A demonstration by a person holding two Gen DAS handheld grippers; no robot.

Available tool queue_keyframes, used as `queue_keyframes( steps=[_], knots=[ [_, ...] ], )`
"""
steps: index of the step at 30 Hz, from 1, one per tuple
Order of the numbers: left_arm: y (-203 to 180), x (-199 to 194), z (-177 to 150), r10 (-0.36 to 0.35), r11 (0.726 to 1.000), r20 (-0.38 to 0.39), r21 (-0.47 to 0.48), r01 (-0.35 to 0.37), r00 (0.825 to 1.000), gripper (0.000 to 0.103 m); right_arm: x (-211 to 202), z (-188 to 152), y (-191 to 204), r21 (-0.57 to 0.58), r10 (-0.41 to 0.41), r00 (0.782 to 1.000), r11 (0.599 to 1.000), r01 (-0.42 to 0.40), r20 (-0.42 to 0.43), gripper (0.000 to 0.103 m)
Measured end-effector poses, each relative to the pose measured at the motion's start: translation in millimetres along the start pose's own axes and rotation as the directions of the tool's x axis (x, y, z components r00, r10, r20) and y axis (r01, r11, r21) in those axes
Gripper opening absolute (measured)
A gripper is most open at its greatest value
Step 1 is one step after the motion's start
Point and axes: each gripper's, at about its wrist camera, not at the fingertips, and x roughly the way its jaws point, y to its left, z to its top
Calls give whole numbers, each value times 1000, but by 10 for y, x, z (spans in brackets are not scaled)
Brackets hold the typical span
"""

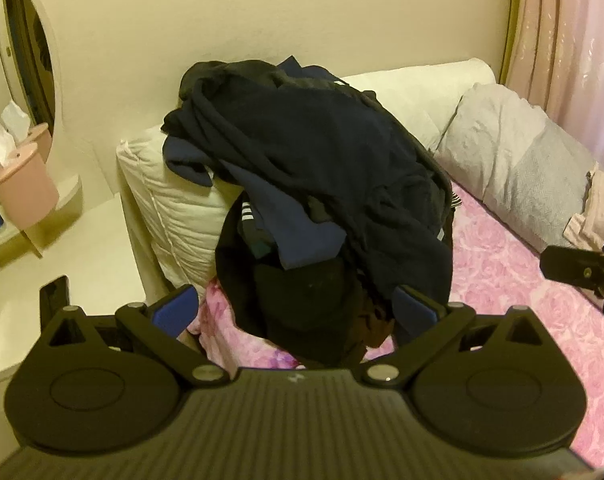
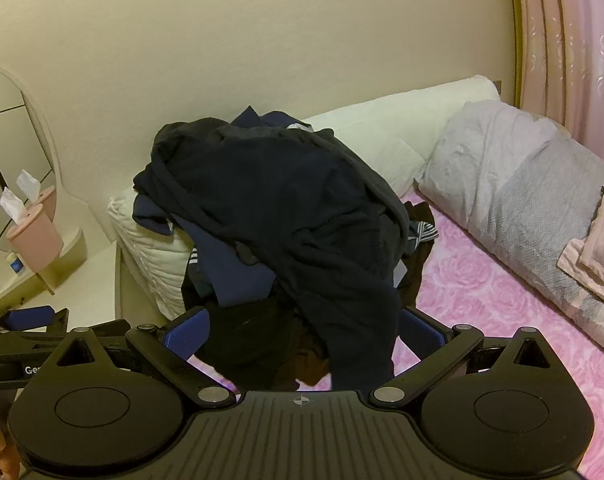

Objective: Fold clothes
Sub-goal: 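Reach both grippers toward the heap of dark clothes on the pillow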

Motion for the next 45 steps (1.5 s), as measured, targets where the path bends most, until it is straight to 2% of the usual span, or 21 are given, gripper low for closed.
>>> queue_keyframes(
  steps=[6, 8, 15, 18, 20, 22, 26, 30, 32, 33, 35, 38, 40, 41, 45],
  knots=[
    [-59, -17, -85, -16, 1000, 25, 1, 16, 1000, 102, 48, -5, 9, 2, 0, 1000, 1000, 0, -4, 103],
    [41, 12, -58, -54, 998, 0, -23, 54, 999, 102, 56, -13, 20, 1, 0, 1000, 1000, 0, -4, 103],
    [54, 21, -101, -76, 997, -11, -15, 76, 997, 101, 91, -52, 4, 9, 8, 1000, 1000, -8, -17, 103],
    [5, 67, -149, -71, 997, -9, -15, 71, 997, 101, 60, -90, -56, -16, 14, 1000, 1000, -14, -16, 103],
    [-45, 115, -178, -61, 998, -29, -19, 60, 998, 96, 27, -151, -132, -35, 15, 1000, 999, -16, -13, 103],
    [-93, 152, -216, -61, 998, -47, -20, 60, 997, 96, -1, -220, -263, -33, 16, 1000, 999, -17, -14, 103],
    [-173, 237, -155, -45, 994, -32, 93, 48, 998, 96, 65, -298, -539, -57, -5, 1000, 998, 4, -29, 103],
    [-252, 324, -82, -30, 976, -10, 215, 32, 999, 96, 167, -254, -680, -43, 19, 999, 999, -20, -31, 103],
    [-291, 367, -46, -23, 961, 1, 275, 22, 1000, 96, 263, -191, -693, -58, 24, 1000, 998, -25, -18, 103],
    [-306, 437, 2, -24, 945, 12, 327, 19, 1000, 96, 322, -152, -696, -64, 27, 1000, 998, -27, -11, 102],
    [-330, 638, 128, -37, 899, 35, 438, 18, 999, 96, 483, -45, -685, -64, 25, 1000, 998, -25, -9, 102],
    [-383, 1030, 354, -78, 829, 41, 557, 42, 996, 96, 821, 151, -613, -98, 20, 1000, 995, -20, -3, 102],
    [-409, 1339, 592, -105, 796, 41, 602, 59, 994, 96, 1107, 308, -573, -128, 16, 1000, 992, -16, -8, 91],
    [-417, 1501, 730, -120, 781, 42, 621, 68, 992, 96, 1266, 388, -565, -137, 13, 1000, 990, -15, -15, 76],
    [-452, 2186, 1329, -180, 721, 48, 685, 99, 982, 96, 2009, 713, -635, -109, 11, 998, 994, -18, -66, 75]
  ],
)
